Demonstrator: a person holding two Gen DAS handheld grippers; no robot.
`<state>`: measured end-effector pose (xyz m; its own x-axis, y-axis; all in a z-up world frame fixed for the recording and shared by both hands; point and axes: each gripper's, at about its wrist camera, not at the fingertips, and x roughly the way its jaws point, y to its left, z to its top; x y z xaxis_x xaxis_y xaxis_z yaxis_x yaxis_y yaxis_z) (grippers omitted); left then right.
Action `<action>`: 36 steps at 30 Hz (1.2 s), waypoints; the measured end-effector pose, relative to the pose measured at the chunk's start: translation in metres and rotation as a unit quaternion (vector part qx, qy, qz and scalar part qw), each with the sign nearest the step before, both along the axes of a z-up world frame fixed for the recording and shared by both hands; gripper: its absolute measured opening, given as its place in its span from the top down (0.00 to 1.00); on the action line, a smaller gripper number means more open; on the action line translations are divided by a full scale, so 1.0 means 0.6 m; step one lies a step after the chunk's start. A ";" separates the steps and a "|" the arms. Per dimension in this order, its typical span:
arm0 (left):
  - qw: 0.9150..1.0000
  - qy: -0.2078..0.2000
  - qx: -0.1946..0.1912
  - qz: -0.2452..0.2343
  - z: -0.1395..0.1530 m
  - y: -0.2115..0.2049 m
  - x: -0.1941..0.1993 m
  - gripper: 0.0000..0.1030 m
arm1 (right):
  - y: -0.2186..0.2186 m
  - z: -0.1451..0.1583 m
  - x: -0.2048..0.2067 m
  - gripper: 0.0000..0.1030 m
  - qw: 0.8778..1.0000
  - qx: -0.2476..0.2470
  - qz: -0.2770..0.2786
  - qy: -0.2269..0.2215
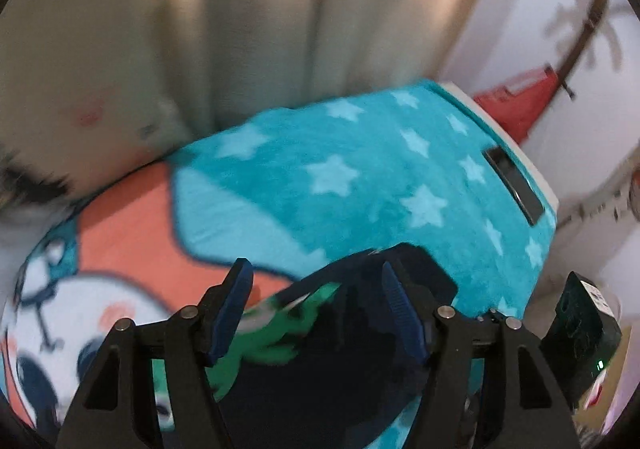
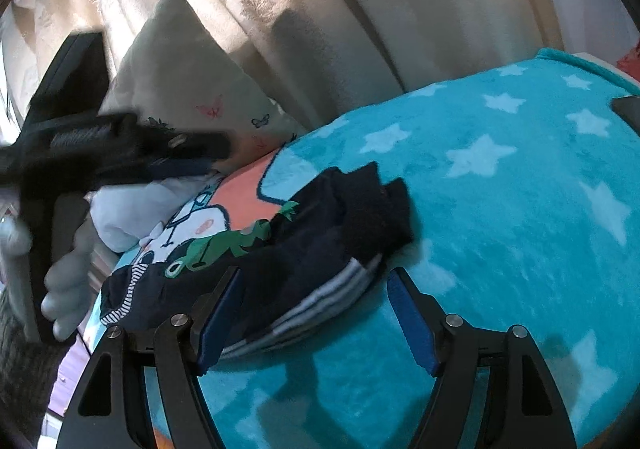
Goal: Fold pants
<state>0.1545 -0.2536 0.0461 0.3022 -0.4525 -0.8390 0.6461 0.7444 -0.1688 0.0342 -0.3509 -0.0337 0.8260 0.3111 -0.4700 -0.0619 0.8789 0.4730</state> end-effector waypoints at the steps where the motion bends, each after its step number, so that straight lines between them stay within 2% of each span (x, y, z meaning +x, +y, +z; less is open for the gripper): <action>1: 1.000 0.017 0.001 -0.018 -0.015 -0.020 0.009 0.35 | 0.002 0.000 0.005 0.25 1.000 -0.004 -0.001 0.001; 7: 0.995 0.076 -0.006 -0.060 -0.083 -0.088 0.035 0.35 | 0.020 0.000 0.028 0.25 0.999 -0.037 -0.011 -0.002; 11: 0.992 0.082 0.011 -0.091 -0.101 -0.125 0.029 0.36 | 0.024 -0.004 0.040 0.25 0.999 -0.042 -0.017 -0.002; 13: 0.991 0.086 0.016 -0.104 -0.106 -0.137 0.025 0.36 | 0.022 -0.004 0.043 0.28 0.999 -0.038 -0.022 -0.003; 15: 0.990 0.087 0.026 -0.111 -0.110 -0.144 0.020 0.52 | 0.017 -0.004 0.044 0.41 0.999 -0.032 -0.026 -0.003; 16: 0.989 0.084 0.033 -0.115 -0.111 -0.146 0.015 0.66 | 0.013 -0.004 0.044 0.45 0.999 -0.028 -0.028 -0.003; 18: 0.990 0.069 0.036 -0.114 -0.106 -0.142 0.011 0.70 | 0.008 -0.005 0.046 0.57 0.999 -0.023 -0.031 0.000; 21: 0.993 0.060 0.016 -0.100 -0.084 -0.122 0.011 0.73 | 0.006 0.003 0.046 0.65 0.999 -0.023 -0.029 -0.003; 27: 0.996 0.044 -0.050 -0.051 -0.025 -0.044 0.006 0.73 | 0.038 0.044 0.040 0.67 0.999 -0.041 -0.005 -0.034; 31: 0.993 0.049 -0.105 -0.005 -0.007 0.037 0.001 0.73 | 0.080 0.070 0.038 0.67 0.997 -0.053 0.026 -0.052; 36: 0.987 0.050 -0.146 0.043 -0.013 0.128 -0.019 0.73 | 0.148 0.079 0.046 0.67 0.993 -0.080 0.071 -0.057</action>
